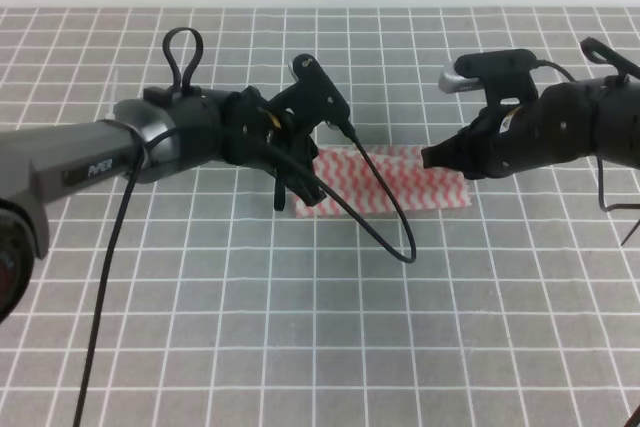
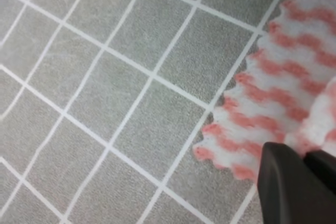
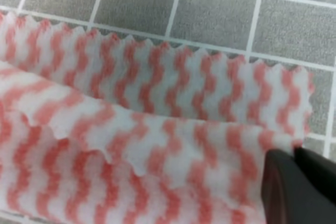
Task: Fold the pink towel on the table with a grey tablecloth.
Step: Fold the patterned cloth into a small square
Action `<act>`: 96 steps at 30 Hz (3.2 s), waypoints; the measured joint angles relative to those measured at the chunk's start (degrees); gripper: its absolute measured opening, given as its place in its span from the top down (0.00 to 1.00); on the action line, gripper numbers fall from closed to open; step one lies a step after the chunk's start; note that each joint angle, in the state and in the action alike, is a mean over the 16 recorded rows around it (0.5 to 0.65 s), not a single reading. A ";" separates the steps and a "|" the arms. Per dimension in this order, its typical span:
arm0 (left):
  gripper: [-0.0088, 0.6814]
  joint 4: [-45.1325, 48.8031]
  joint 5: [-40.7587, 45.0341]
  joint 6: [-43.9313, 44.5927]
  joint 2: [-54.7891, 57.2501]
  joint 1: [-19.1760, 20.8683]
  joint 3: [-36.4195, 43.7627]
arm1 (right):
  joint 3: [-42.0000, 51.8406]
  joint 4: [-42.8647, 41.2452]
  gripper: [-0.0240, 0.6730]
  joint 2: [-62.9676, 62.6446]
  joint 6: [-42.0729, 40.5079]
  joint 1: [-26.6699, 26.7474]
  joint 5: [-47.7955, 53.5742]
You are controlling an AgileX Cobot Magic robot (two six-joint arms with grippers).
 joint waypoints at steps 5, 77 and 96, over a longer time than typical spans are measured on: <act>0.99 -0.16 -0.40 0.16 0.05 0.00 0.00 | -0.04 0.20 0.99 0.00 0.00 -0.68 -0.22; 0.99 -2.69 -3.55 0.54 2.70 0.48 -0.61 | -0.06 0.81 0.99 1.69 0.00 -1.66 -6.07; 0.99 -3.55 -4.54 0.64 3.50 0.70 -0.61 | -0.05 0.64 0.99 1.68 0.00 -1.67 -6.70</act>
